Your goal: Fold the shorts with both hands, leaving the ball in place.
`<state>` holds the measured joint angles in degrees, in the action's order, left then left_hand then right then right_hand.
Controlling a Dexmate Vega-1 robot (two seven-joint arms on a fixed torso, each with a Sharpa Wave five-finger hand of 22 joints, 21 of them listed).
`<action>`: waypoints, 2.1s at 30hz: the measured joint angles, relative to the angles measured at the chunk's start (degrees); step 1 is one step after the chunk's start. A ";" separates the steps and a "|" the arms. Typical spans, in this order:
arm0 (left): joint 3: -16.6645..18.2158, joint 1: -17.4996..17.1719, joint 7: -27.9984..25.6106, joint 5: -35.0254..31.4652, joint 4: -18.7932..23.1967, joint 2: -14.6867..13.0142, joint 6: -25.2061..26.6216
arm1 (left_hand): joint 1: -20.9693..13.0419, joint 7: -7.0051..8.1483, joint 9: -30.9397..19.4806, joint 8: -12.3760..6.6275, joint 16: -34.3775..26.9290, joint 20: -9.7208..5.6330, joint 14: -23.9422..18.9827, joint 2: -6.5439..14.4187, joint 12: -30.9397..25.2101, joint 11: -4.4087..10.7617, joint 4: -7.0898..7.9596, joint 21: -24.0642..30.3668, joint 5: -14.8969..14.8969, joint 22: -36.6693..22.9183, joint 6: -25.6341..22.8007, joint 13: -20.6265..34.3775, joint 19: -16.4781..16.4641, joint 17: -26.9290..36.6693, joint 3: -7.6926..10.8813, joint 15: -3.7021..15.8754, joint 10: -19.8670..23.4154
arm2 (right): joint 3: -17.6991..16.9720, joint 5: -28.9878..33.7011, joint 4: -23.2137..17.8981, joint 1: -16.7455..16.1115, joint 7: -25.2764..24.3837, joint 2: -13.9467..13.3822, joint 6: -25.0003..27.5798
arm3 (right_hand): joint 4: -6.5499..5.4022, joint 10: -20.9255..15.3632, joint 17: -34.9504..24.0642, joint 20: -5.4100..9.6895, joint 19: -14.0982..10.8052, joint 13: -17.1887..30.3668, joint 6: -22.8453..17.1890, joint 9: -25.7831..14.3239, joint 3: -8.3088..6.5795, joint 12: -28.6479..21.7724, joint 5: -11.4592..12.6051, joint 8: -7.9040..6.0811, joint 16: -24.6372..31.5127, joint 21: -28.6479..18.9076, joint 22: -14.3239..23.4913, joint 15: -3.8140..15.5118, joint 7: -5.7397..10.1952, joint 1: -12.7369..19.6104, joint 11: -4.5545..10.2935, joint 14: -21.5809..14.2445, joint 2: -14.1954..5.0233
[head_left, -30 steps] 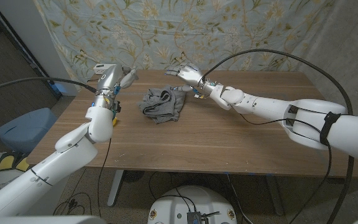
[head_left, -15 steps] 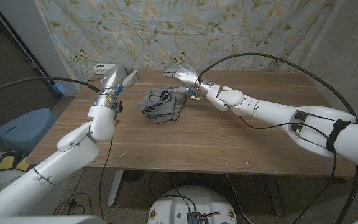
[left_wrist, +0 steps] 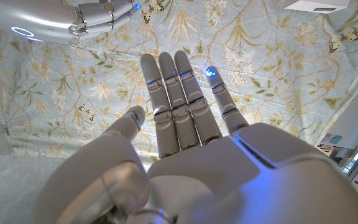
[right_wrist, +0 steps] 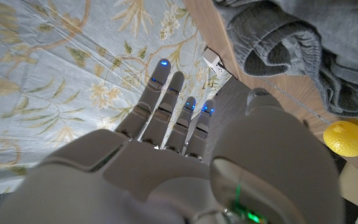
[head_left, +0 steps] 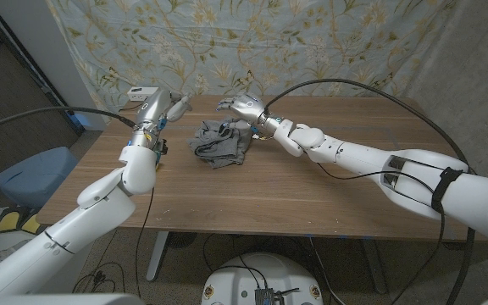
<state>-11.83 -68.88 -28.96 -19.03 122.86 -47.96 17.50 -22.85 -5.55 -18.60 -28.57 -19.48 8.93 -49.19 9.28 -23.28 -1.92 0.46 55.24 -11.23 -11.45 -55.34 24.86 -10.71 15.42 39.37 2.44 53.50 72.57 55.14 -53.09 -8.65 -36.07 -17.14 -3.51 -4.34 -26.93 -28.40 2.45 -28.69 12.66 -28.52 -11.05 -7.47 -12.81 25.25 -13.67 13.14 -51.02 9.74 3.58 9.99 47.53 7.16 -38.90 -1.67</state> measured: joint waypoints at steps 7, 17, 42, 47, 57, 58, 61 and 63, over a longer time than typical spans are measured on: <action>0.65 -0.53 0.48 1.04 -0.37 -0.04 -0.90 | 0.24 0.00 0.26 0.00 0.00 0.13 0.19 0.22 0.11 -0.06 0.08 0.00 0.00 0.00 0.00 0.00 0.12 0.16 0.08 -0.19 -0.06 | 1.80 -0.96 7.32 1.17 -1.72 4.12 -0.64 | 0.22 -0.20 0.00 0.31 -0.31 0.00 -0.78 0.15 -0.22 0.00 0.00 0.00 0.00 0.00 0.00 0.21 0.16 0.61 -0.20 -0.20 -0.02; 1.50 -1.24 1.08 2.10 -0.68 -0.23 -1.44 | 1.23 -0.31 0.79 0.44 0.00 0.18 0.48 -0.31 0.45 -0.53 0.87 0.00 0.43 -0.01 0.30 -0.01 0.79 0.16 -0.42 -0.49 -0.52 | 6.23 -3.61 21.18 3.72 -5.20 11.28 -1.93 | 4.44 -5.93 0.28 0.34 -1.09 -0.15 -8.10 0.18 -3.95 -0.90 0.43 -1.44 1.35 0.90 0.28 0.56 0.65 7.98 0.48 -3.91 -2.35; -3.42 2.50 1.75 -1.11 -2.55 0.82 9.52 | -1.54 5.76 3.66 9.92 0.83 -0.22 8.48 -1.68 7.46 1.52 -6.08 0.00 0.69 0.26 18.91 -1.16 1.82 1.68 -2.91 1.13 -12.29 | 5.82 -21.14 26.28 4.42 -12.26 15.28 -11.85 | 6.59 -21.81 -1.49 0.40 -2.85 0.27 -30.57 0.55 -7.00 -4.33 -3.92 -5.90 4.26 0.89 0.28 2.96 -3.05 10.06 -0.71 -11.77 -6.21; -6.84 5.42 1.52 -2.95 -4.68 1.75 13.81 | -2.10 6.78 4.62 12.94 0.99 -0.85 11.92 -3.46 9.15 2.16 -8.02 0.29 1.28 0.26 23.84 -1.49 2.46 2.02 -4.85 1.22 -16.16 | 2.89 -23.25 20.47 2.78 -10.13 12.97 -11.37 | 6.59 -22.12 -1.49 0.40 -2.85 0.54 -30.76 0.55 -6.99 -4.33 -3.96 -6.09 4.26 0.89 0.27 2.96 -3.25 9.92 -1.02 -11.77 -6.35; -14.93 11.25 -2.96 -11.50 -10.59 3.97 22.99 | -8.36 10.34 6.15 17.13 1.91 -3.53 16.36 -9.89 10.86 5.93 -11.24 0.72 1.04 0.26 31.84 -2.02 1.80 2.93 -8.94 0.81 -24.21 | -1.95 -24.25 11.37 0.77 -5.99 11.02 -10.48 | 6.59 -22.11 -1.76 0.40 -2.84 0.54 -30.76 0.53 -6.99 -4.33 -4.66 -6.09 4.26 0.89 0.27 2.96 -3.26 9.92 -1.01 -11.77 -6.34; -15.48 11.69 -3.43 -11.87 -11.36 4.24 23.18 | -8.39 10.33 6.29 17.29 1.91 -3.53 16.53 -11.11 10.86 5.81 -11.04 0.72 0.83 0.26 31.86 -1.99 1.80 3.03 -9.72 0.69 -24.48 | -2.08 -24.25 11.22 0.72 -5.96 11.02 -10.48 | 6.59 -22.11 -1.76 0.40 -2.84 0.54 -30.76 0.53 -6.99 -4.33 -4.71 -6.09 4.26 0.89 0.27 2.96 -3.26 9.92 -1.01 -11.77 -6.34; -16.79 13.05 -6.12 -12.70 -14.10 5.05 22.89 | -7.65 10.77 6.52 17.35 1.91 -3.05 17.19 -13.73 10.86 5.32 -10.00 0.72 0.31 0.54 32.48 -1.86 2.25 3.34 -11.65 0.64 -24.98 | -2.91 -23.85 10.40 0.49 -5.66 11.02 -10.60 | 6.59 -22.42 -1.76 0.40 -2.84 0.54 -30.77 0.52 -6.99 -4.33 -4.79 -6.08 4.26 0.89 0.27 2.96 -3.26 9.92 -1.33 -11.76 -6.34; -17.16 13.66 -7.53 -12.62 -15.95 5.62 21.68 | -6.84 11.18 6.62 17.35 1.90 -2.53 17.18 -14.90 10.86 5.32 -9.49 0.72 -0.25 0.54 32.45 -1.86 2.36 3.34 -12.70 0.64 -24.97 | -3.20 -23.40 10.20 0.41 -5.57 11.08 -10.73 | 6.59 -22.42 -1.91 0.40 -2.84 0.54 -30.80 0.52 -6.99 -4.33 -4.80 -6.07 4.26 0.89 0.27 2.96 -3.25 9.92 -1.33 -11.76 -6.33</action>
<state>-28.99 -55.21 -36.49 -31.65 106.91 -42.34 39.19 -29.68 5.63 -11.98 -11.21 -17.58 6.40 -32.01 -5.62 -12.42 3.40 -9.03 55.96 -11.48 -10.91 -22.90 23.00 -8.35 18.77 26.67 3.07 28.52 69.38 31.74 -42.89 -8.23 -41.64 -6.06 -14.24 2.26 -49.36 -30.31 2.86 -31.53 13.19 -59.32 -10.53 -14.46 -17.14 20.45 -19.74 17.40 -50.13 10.01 6.54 6.74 57.45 5.83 -50.67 -8.01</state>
